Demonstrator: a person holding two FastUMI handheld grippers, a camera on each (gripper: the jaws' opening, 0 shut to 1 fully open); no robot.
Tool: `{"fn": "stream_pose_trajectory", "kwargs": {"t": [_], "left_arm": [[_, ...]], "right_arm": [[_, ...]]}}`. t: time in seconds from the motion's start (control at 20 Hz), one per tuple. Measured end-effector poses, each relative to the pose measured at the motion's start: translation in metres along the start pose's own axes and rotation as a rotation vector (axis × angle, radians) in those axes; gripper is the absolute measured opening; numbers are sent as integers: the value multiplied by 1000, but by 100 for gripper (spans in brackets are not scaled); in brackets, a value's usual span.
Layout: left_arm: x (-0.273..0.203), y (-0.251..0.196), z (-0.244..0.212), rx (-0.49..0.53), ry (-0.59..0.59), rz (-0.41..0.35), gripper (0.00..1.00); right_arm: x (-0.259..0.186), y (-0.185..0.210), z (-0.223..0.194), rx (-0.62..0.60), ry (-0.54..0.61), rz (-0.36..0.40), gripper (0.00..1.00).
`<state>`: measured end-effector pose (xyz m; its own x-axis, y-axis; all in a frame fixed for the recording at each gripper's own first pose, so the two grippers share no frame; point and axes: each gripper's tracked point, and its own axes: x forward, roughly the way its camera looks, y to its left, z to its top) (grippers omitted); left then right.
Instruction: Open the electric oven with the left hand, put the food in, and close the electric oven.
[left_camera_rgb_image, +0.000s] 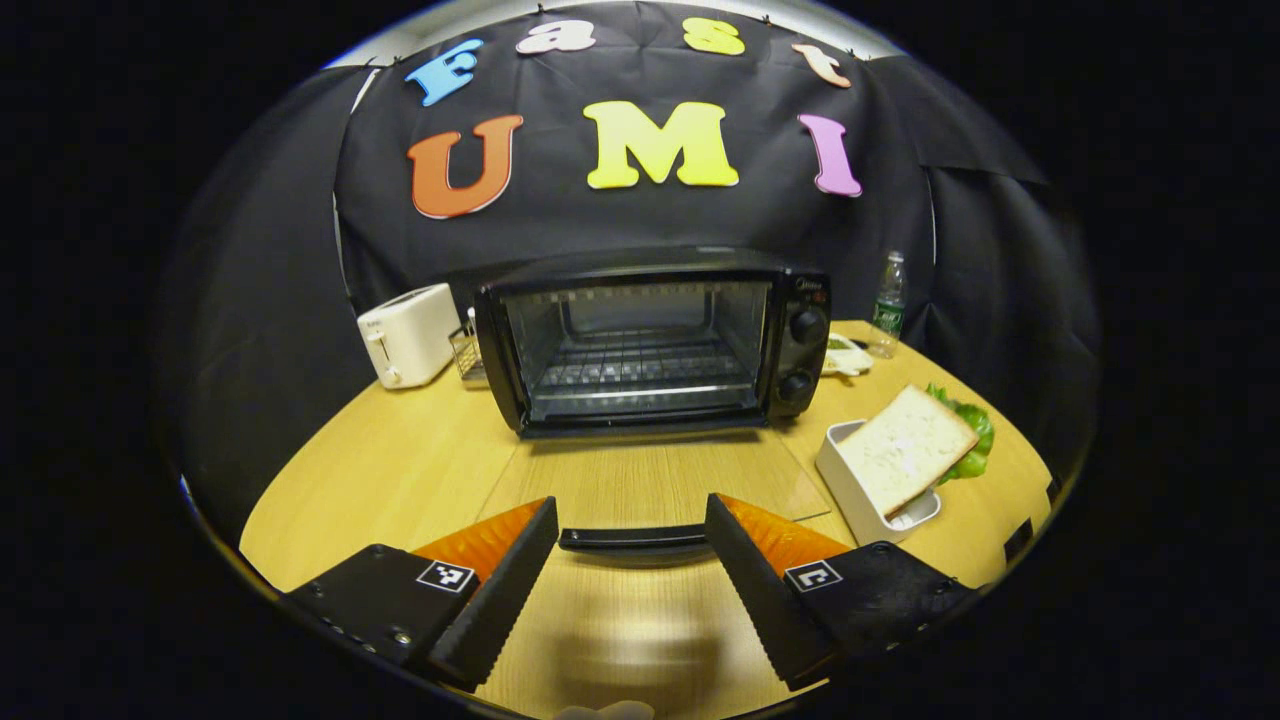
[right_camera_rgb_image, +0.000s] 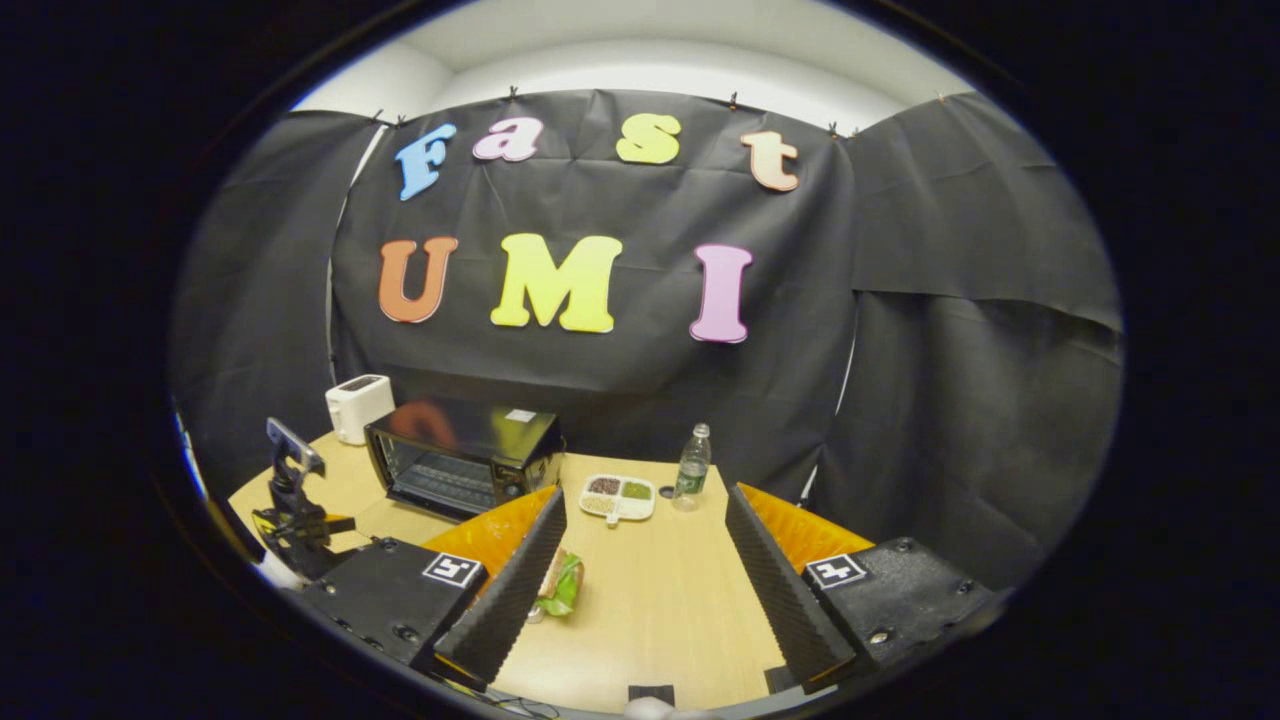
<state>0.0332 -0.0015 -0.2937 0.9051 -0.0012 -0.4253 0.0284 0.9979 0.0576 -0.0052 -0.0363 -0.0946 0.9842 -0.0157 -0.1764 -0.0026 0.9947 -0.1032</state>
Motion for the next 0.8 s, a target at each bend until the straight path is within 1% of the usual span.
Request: {"fn": "stream_pose_trajectory", "kwargs": {"t": [0.1, 0.2, 0.3, 0.4, 0.5, 0.65, 0.8], "left_arm": [[-21, 5, 27, -9, -55, 3, 97], [-43, 5, 57, -26, -106, -10, 97], [-67, 10, 85, -22, -164, -4, 97], [-90, 9, 106, -46, -209, -22, 97], [-111, 10, 125, -40, -253, -33, 97], [-137, 8, 140, -32, -283, -35, 97], [-159, 10, 157, -36, -339, -16, 96]], "right_arm": [[2, 6, -9, 2, 13, 8, 100], [3, 12, -24, 7, 37, 10, 100], [4, 22, -44, 13, 72, 21, 100], [8, 27, -70, 9, 121, 20, 100], [10, 35, -99, 28, 168, 34, 100], [25, 49, -144, 75, 266, 72, 100], [49, 62, -179, 114, 346, 124, 100]]}}
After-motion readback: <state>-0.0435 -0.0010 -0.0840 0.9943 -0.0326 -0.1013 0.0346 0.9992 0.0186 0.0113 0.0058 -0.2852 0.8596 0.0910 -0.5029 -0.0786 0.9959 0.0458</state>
